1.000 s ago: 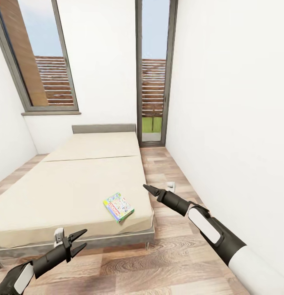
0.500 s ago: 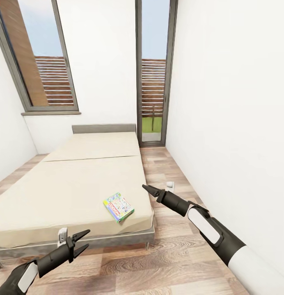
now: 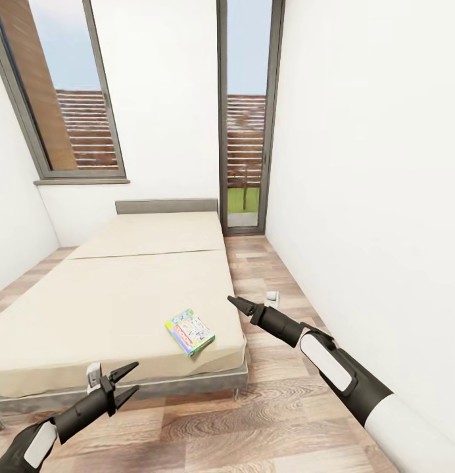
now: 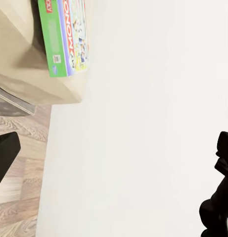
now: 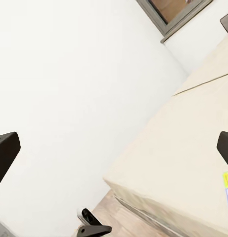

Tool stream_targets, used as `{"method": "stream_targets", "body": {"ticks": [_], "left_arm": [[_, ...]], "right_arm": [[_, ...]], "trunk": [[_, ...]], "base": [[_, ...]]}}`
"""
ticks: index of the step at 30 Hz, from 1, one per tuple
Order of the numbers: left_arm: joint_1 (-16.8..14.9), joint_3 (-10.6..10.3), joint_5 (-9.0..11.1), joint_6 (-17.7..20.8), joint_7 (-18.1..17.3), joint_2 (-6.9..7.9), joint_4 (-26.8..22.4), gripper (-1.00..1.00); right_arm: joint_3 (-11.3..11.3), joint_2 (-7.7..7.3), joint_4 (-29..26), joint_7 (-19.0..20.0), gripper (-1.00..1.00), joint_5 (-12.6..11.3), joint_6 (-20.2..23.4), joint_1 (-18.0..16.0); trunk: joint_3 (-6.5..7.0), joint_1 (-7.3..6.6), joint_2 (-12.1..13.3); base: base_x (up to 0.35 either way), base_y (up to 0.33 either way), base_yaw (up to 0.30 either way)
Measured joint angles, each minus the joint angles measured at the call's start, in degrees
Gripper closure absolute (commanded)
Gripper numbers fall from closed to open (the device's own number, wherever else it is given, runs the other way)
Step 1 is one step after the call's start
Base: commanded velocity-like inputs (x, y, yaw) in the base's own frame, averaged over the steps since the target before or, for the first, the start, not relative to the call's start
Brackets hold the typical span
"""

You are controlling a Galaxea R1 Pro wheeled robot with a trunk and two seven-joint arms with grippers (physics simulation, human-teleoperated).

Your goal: Put all the toys in the child's room - the three board games (two on the bed and one on the table), the two jigsaw puzzles on the table, and the tennis ball on the table - inside the toy box on the table in the child's room.

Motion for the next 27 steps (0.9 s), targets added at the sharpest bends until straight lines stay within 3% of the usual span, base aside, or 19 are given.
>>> {"method": "stream_targets", "body": {"ticks": [10,27], "left_arm": [[-0.02,0.25,0.22,-0.09,-0.15,0.0,0.02,-1.0],[-0.01,0.26,0.24,-0.17,-0.27,0.0,0.02,-1.0]], "right_arm": [[-0.02,0.19,0.07,-0.13,-1.0,-0.01,-0.19,-0.01],[-0.03,0.28,0.14,-0.14,-1.0,-0.01,-0.2,0.0]], "trunk": [[0.0,-0.01,0.0],[0.0,0.0,0.0]], "base": [[0.145,0.0,0.0],[0.014,0.0,0.0]]}}
